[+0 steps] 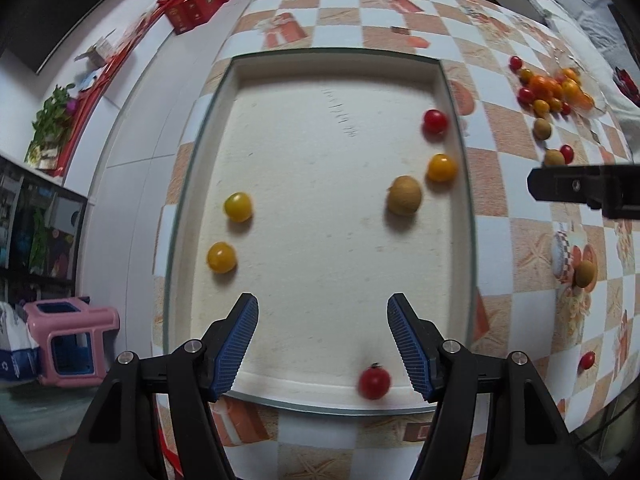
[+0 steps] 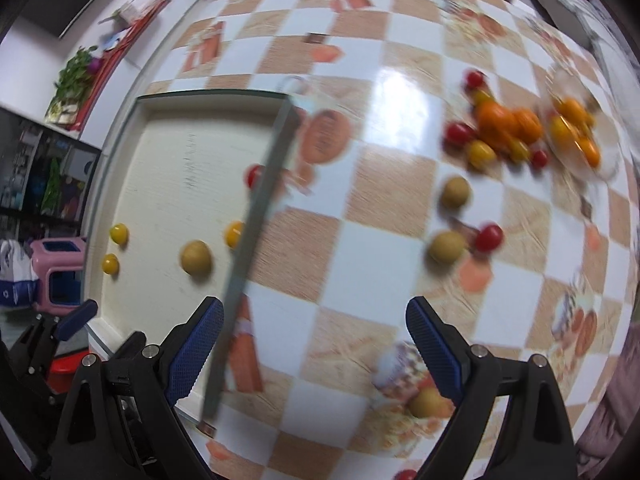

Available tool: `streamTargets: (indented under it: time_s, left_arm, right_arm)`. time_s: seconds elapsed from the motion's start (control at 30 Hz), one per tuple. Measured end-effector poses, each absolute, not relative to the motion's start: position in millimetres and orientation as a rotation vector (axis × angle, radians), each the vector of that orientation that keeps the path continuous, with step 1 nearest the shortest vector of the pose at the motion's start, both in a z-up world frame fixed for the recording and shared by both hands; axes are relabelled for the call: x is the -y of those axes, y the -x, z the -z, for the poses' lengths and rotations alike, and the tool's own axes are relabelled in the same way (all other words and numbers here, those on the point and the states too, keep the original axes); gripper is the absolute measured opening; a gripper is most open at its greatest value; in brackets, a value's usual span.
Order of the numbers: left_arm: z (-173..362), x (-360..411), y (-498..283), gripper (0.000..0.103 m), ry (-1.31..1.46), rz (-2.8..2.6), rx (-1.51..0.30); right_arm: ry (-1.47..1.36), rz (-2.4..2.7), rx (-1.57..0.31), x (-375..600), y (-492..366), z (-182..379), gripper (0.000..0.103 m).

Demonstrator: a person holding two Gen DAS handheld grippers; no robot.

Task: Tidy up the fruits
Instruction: 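Move both tools out of the tray toward the fruits on the table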

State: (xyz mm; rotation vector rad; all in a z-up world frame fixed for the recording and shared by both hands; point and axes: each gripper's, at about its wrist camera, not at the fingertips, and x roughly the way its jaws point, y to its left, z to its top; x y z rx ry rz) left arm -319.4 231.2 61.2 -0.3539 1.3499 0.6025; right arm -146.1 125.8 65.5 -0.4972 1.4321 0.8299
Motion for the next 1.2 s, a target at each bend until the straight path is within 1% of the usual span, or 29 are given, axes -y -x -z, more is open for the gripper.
streamTargets:
  time_s: [0.37,0.57,0.97,1.2]
  left_arm:
    - [-76.9,-194.8,276.8,0.069,0.280,-0.499,-1.338]
    - [-76.4,-167.7,249.0,0.069,0.243,-0.430,-1.348]
    - [-55.8,-144.8,197.8,0.069,0.230,-0.386,-1.374]
    - [-40.6,-145.6,180.8,0.069,0.292,-0.405,-1.365]
  right_arm:
    - [0.389,-0.677,-1.477,-35.8,116.8,-56.6,0.094]
    - [0.344,-0.617,-1.505,-3.7,103.1,-46.1,0.094]
    - [0.349,-0.609,-1.483,8.4,63.5,-34.1,0.094]
    - [0.355,-0.670,-1.458,-7.2,44.4,-32.3,0.094]
